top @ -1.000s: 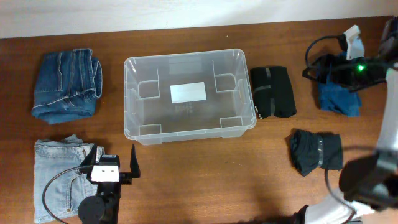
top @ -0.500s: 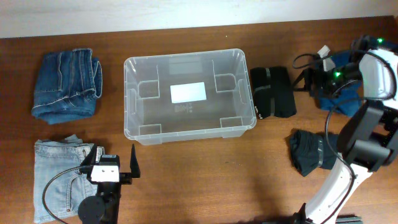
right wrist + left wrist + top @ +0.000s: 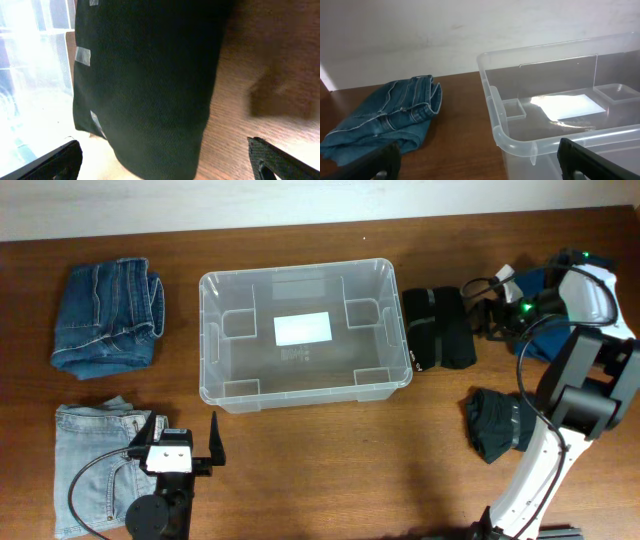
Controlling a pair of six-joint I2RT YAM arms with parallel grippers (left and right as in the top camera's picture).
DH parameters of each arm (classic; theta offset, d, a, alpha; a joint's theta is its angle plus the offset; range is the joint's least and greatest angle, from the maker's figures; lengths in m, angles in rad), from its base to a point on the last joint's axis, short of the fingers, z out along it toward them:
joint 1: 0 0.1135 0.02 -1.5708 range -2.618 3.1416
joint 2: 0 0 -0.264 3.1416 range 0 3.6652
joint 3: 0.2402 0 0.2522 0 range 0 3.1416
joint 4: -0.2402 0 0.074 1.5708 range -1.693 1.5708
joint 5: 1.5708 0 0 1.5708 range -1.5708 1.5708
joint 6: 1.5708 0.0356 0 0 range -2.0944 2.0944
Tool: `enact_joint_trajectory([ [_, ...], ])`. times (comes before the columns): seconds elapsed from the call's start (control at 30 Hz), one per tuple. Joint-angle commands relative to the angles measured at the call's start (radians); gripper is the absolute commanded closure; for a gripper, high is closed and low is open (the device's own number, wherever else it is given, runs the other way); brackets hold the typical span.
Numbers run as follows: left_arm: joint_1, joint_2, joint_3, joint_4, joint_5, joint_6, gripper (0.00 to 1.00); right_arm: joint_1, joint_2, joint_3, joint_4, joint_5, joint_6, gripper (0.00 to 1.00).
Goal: Pack container
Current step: 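Grasp the folded black garment with the right gripper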
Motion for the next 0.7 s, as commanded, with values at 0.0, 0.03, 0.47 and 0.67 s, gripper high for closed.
enact_joint_trajectory([
  [0.0,0.002,-0.006,-0.004,-0.002,0.011,0.009,0.01,0.037,0.032,0.016,0.025,-0.008,-0.019,0.02],
  [0.03,0.002,-0.006,-0.004,-0.002,0.011,0.009,0.0,0.042,0.032,0.016,0.032,-0.008,-0.018,0.01],
  [0.47,0.002,-0.006,-0.004,-0.002,0.011,0.009,0.01,0.063,0.058,0.009,0.079,-0.003,-0.019,0.02],
  [0.67,0.002,-0.006,-0.004,-0.002,0.011,0.009,0.01,0.068,0.109,0.004,0.09,-0.005,-0.018,0.01],
])
